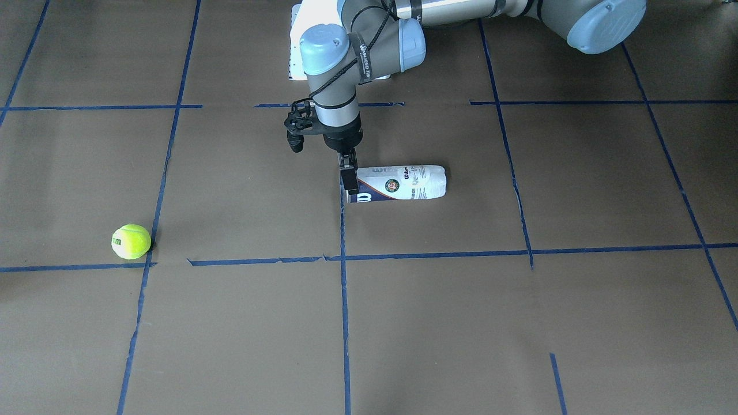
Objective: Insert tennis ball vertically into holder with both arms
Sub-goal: 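Close the left gripper around the can's open end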
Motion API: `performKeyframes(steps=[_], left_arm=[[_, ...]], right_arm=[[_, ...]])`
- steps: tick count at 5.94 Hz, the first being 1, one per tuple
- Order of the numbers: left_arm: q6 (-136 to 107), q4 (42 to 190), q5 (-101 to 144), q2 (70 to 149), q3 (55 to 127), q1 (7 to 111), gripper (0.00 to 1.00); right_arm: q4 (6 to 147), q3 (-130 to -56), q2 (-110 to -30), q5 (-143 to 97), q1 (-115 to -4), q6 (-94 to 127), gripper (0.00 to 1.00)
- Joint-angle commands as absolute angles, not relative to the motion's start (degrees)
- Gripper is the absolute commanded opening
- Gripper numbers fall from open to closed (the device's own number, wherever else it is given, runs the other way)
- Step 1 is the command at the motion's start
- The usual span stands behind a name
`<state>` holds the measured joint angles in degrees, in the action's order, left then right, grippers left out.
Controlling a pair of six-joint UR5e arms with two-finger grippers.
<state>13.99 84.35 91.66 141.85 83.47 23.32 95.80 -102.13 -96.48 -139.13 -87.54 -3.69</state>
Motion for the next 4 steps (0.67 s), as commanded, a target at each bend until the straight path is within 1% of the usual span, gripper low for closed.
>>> performKeyframes(steps=[1,4], left_arm=[[13.97,84.46,91.58,141.33,83.32,23.29,1.0],[14.06,85.25,91.58,140.36,83.14,23.29,1.0]], right_arm=[[95.8,-102.13,-96.59,-139.13,-87.54,-3.69,1.0],[95.8,-102.13,-96.59,-139.13,-87.54,-3.69,1.0]])
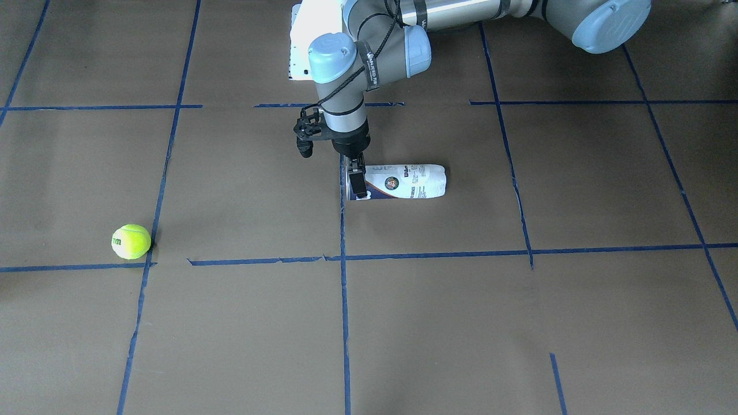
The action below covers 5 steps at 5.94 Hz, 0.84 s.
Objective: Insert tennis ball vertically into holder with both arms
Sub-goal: 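Close the left gripper around the can's open end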
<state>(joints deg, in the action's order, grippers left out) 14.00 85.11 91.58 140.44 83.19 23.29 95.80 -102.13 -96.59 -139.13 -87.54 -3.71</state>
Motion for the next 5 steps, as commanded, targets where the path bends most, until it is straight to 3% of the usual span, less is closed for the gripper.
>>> performKeyframes(steps=[1,4,5], left_arm=[[14.24,85.43,91.58,140.36,83.06,23.29,1.0],[14.59,85.52,91.67,139.66,82.62,23.29,1.0],[14.42,86.65,91.58,139.57,82.62,23.29,0.93]], right_arm=[[95.8,-102.13,-96.59,-139.13,-87.54,-3.69,1.0],[95.8,-101.87,-96.59,-139.13,-87.45,-3.69,1.0],[95.8,-101.78,-96.59,-139.13,-87.45,-3.69,1.0]])
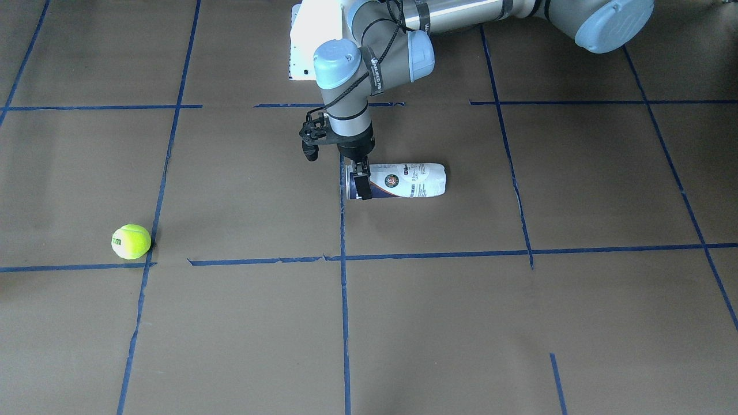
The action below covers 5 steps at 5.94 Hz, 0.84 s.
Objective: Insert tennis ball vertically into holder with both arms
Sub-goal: 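Close the left gripper around the can's open end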
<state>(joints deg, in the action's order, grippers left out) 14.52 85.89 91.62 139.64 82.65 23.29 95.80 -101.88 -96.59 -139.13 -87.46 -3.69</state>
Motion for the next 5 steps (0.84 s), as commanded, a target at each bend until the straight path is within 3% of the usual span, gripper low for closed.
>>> performKeyframes(steps=[1,3,5], left_arm=[[14.41,87.36,91.58,139.4,82.62,23.29,0.88],[14.59,90.44,89.93,138.17,82.62,23.29,0.74],[14.5,91.14,89.74,138.34,83.32,23.29,0.74]], right_arm=[[95.8,-101.78,-96.59,-139.13,-87.45,-3.69,1.0],[95.8,-101.78,-96.59,-139.13,-87.45,-3.69,1.0],[95.8,-101.78,-96.59,-139.22,-87.36,-3.6,1.0]])
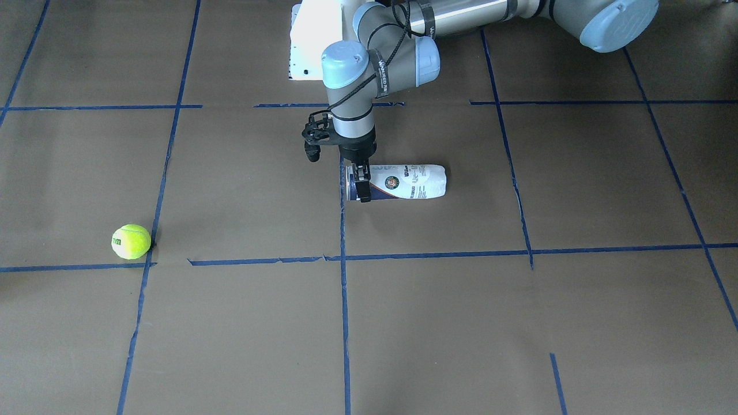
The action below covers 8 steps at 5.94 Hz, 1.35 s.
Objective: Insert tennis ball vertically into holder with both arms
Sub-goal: 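Lift and tilt the can upright with the left gripper, opening upward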
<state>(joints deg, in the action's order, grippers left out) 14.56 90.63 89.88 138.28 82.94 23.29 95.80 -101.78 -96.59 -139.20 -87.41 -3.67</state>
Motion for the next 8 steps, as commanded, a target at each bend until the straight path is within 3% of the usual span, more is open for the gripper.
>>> performKeyframes(steps=[1,3,8], left_arm=[[14.07,92.71,89.74,138.17,84.97,23.38,0.74],[7.17,108.28,89.65,135.1,91.64,24.77,0.75],[-19.25,166.38,77.8,126.75,90.7,23.74,0.79]], right_arm=[[95.8,-101.86,-96.5,-139.31,-87.02,-3.43,1.0],[95.71,-101.87,-95.98,-139.39,-86.22,-3.25,1.0],[93.88,-101.95,-91.59,-143.42,-81.13,-3.25,1.0]])
